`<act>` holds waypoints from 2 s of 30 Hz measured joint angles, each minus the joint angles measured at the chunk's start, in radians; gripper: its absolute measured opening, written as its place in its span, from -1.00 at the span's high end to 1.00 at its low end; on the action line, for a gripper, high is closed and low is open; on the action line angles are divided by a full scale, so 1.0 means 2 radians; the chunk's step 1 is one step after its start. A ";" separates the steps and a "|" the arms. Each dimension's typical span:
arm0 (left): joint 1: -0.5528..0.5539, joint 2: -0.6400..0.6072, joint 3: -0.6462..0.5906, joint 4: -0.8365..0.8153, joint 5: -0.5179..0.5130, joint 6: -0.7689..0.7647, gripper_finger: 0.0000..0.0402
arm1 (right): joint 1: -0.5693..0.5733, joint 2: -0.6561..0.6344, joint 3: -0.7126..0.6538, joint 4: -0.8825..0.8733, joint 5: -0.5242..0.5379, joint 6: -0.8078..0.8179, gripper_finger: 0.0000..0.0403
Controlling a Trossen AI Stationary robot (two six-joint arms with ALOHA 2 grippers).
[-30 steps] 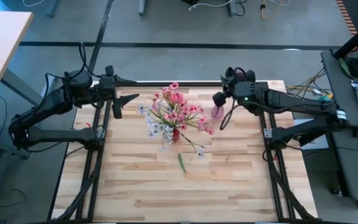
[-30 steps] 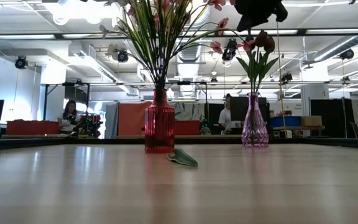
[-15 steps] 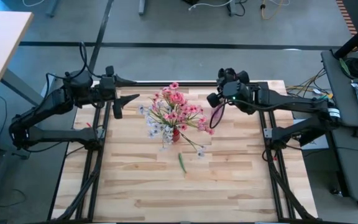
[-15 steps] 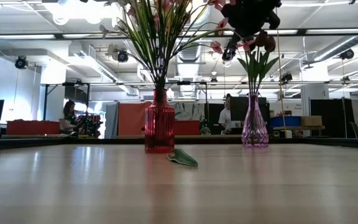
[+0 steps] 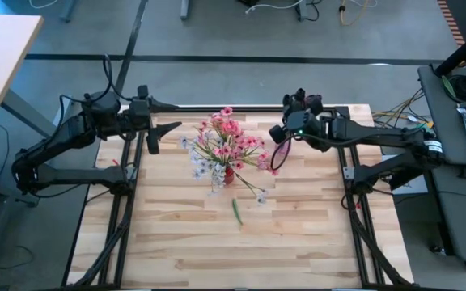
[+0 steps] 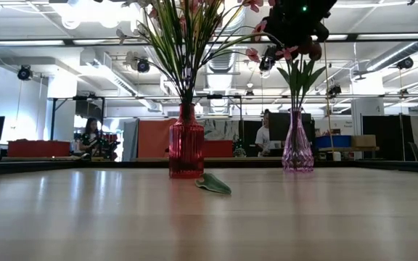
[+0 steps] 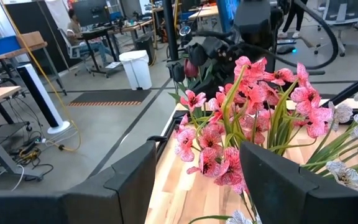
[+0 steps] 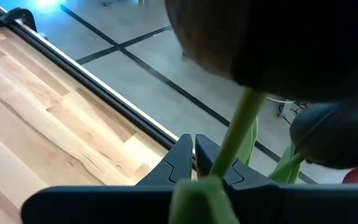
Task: Sort flowers into vase by color
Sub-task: Put the black tulip into the violet vase, then return to Home Position
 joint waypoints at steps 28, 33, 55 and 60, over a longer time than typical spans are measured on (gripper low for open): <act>0.000 0.000 0.000 0.003 0.000 0.000 -0.07 | -0.001 0.000 -0.030 0.034 0.003 0.007 0.93; 0.000 0.000 0.000 0.002 0.000 0.000 -0.07 | -0.001 0.000 -0.030 0.032 -0.001 0.009 0.77; 0.000 0.000 0.000 0.032 0.000 -0.008 -0.07 | 0.029 -0.052 0.022 -0.012 0.000 0.002 -0.29; -0.014 0.003 0.037 0.045 0.000 -0.020 -0.07 | 0.029 -0.070 0.050 -0.011 -0.001 -0.041 -0.30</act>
